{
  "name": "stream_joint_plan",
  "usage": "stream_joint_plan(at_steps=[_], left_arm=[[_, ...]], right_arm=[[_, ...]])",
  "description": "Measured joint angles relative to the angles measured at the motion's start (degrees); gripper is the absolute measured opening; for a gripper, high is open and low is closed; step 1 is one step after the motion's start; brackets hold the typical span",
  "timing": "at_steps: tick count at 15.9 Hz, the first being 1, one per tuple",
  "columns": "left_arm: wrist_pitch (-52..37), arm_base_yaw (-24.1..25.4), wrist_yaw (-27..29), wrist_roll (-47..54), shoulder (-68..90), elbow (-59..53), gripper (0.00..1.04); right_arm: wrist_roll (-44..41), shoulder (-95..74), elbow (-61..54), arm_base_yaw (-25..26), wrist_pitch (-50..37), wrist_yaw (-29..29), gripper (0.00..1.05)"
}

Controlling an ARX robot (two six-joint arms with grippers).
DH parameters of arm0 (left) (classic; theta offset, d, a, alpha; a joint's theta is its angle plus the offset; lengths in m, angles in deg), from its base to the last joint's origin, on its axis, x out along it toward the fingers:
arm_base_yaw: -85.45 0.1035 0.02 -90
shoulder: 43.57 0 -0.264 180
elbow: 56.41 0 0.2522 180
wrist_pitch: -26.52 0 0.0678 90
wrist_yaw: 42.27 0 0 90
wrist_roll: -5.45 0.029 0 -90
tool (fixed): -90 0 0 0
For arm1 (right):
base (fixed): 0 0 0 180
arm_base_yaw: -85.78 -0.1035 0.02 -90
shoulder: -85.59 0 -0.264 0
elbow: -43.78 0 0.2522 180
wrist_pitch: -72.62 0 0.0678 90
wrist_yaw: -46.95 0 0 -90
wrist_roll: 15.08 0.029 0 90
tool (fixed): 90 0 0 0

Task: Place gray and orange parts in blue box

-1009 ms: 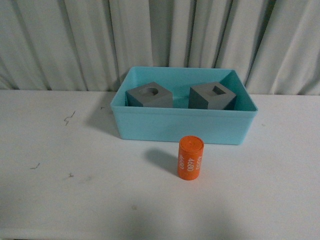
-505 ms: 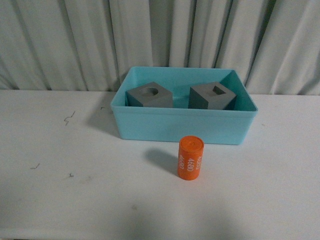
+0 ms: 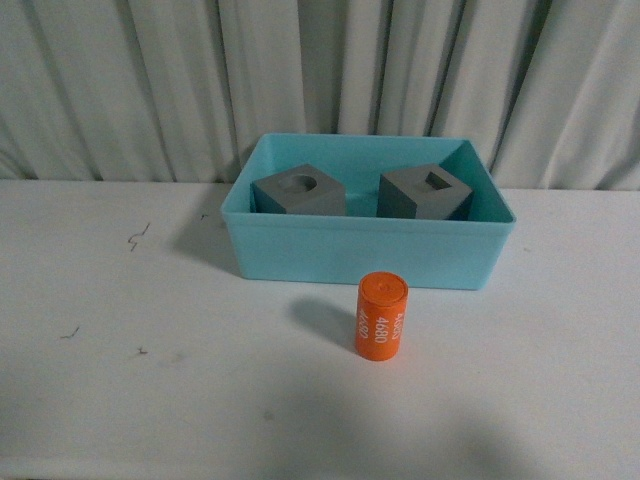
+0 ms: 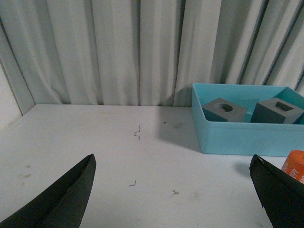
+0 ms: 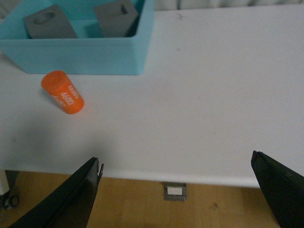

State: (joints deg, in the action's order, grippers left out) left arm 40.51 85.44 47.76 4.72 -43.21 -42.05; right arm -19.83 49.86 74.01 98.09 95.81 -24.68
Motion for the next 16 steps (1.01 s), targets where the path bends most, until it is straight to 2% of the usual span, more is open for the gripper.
stream_joint_plan(at_steps=[2, 3, 4, 5, 8, 11, 16], left_arm=[[-0.02, 0.0, 0.0, 0.0, 0.0, 0.0, 0.98], [-0.02, 0.0, 0.0, 0.0, 0.0, 0.0, 0.98], [-0.02, 0.0, 0.0, 0.0, 0.0, 0.0, 0.98], [-0.02, 0.0, 0.0, 0.0, 0.0, 0.0, 0.98], [-0.02, 0.0, 0.0, 0.0, 0.0, 0.0, 0.98], [-0.02, 0.0, 0.0, 0.0, 0.0, 0.0, 0.98], [-0.02, 0.0, 0.0, 0.0, 0.0, 0.0, 0.98]], right_arm=[[-7.78, -13.88, 4.74, 0.85, -7.63, 7.37, 0.98], [-18.78, -28.83, 10.1, -0.87, -7.08, 13.84, 0.98], [-25.83, -41.83, 15.41, -7.67, -7.76, 16.41, 0.98], [-27.67, -47.45, 17.49, -12.87, -9.16, 14.78, 0.98], [-27.69, -53.96, 20.81, -18.71, -13.29, 12.0, 0.98], [-26.4, -59.95, 25.42, -20.26, -15.04, 8.94, 0.98], [-23.47, -66.12, 31.32, -23.74, -15.98, 7.61, 0.98]])
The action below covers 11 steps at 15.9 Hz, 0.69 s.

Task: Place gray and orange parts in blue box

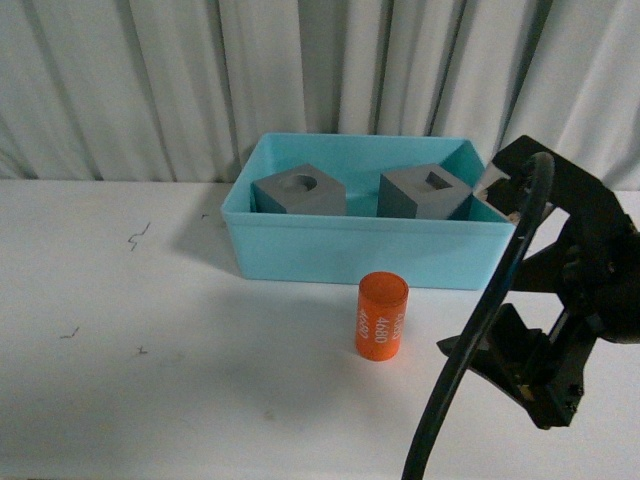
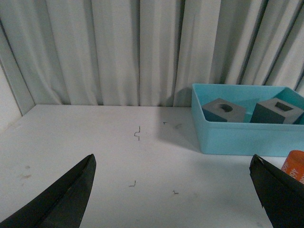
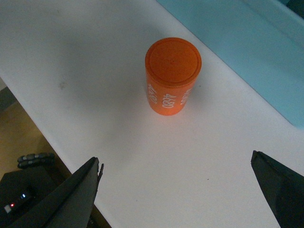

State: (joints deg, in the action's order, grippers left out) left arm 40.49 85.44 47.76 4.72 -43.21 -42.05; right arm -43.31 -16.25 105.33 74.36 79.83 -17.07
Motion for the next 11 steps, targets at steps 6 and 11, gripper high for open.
stream_joint_plan(at_steps=[6, 11], left_arm=[[0.0, 0.0, -0.02, 0.0, 0.0, 0.0, 0.98], [0.0, 0.0, 0.0, 0.0, 0.0, 0.0, 0.98]], right_arm=[[2.47, -7.37, 6.19, -1.44, -0.83, -3.21, 0.98], [3.26, -11.63, 10.43, -5.16, -0.79, -4.11, 0.98]])
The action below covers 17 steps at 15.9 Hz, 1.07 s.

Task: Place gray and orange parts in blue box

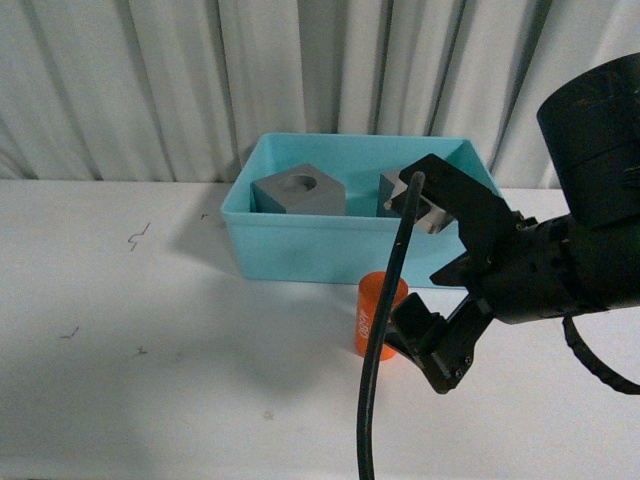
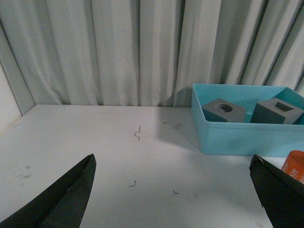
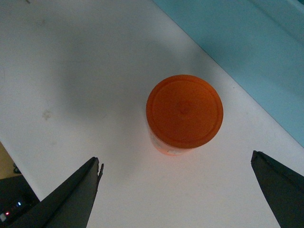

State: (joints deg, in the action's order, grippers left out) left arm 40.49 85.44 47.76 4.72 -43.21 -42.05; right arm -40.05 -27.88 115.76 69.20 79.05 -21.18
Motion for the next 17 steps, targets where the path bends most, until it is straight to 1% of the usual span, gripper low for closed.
stream_joint_plan(at_steps=[9, 17], left_arm=[[0.0, 0.0, 0.0, 0.0, 0.0, 0.0, 0.98], [0.0, 0.0, 0.0, 0.0, 0.0, 0.0, 0.98]], right_arm=[[0.09, -4.0, 5.35, -2.21, 0.83, -1.55, 0.98], [0.04, -6.08, 6.75, -3.32, 0.92, -3.28, 0.98]])
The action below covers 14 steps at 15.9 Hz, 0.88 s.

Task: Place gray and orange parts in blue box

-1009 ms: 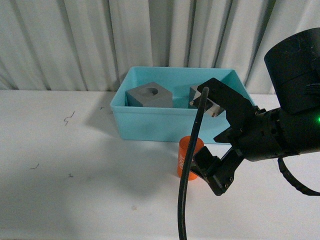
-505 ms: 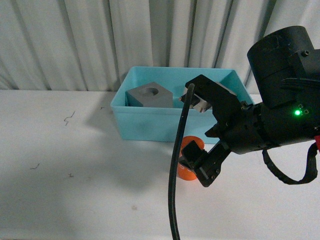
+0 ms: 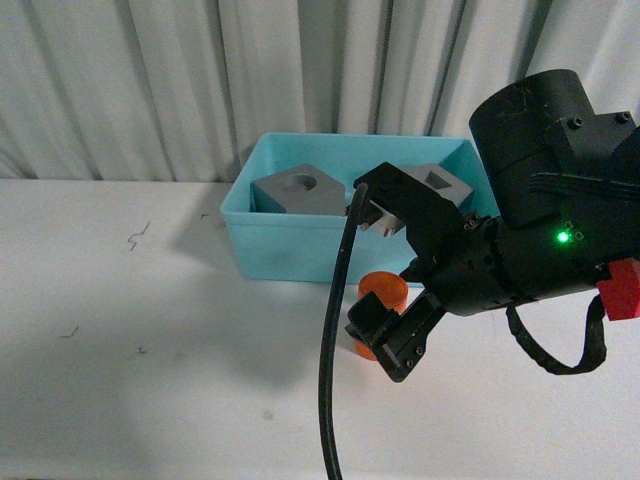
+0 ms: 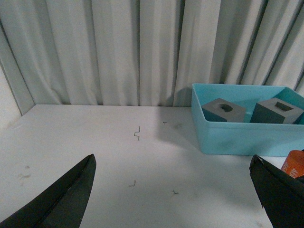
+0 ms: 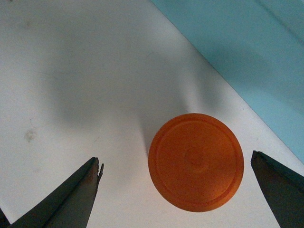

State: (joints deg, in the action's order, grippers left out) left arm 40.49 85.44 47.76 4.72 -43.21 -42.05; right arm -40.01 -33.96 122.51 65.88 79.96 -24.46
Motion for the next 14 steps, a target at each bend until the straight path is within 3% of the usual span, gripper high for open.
stream_joint_plan(at_steps=[7, 8, 9, 10, 14], left_arm=[[0.0, 0.0, 0.0, 0.0, 0.0, 0.0, 0.98], [0.0, 0.0, 0.0, 0.0, 0.0, 0.0, 0.98], [0.0, 0.0, 0.0, 0.0, 0.0, 0.0, 0.98], [0.0, 0.0, 0.0, 0.0, 0.0, 0.0, 0.98], [0.0, 0.0, 0.0, 0.0, 0.0, 0.0, 0.98]], right_arm=[[-0.02, -0.37, 0.37, -0.04, 0.35, -1.31, 0.98], [-0.02, -0.39, 0.66, -0.15, 0.46, -1.68, 0.93], [0.0, -0.39, 0.72, -0.74, 0.46, -1.86, 0.65], [0.02, -0.39, 0.76, -0.74, 0.35, -1.86, 0.48], [1.49, 0.31, -0.9, -0.72, -2.16, -1.9, 0.46]])
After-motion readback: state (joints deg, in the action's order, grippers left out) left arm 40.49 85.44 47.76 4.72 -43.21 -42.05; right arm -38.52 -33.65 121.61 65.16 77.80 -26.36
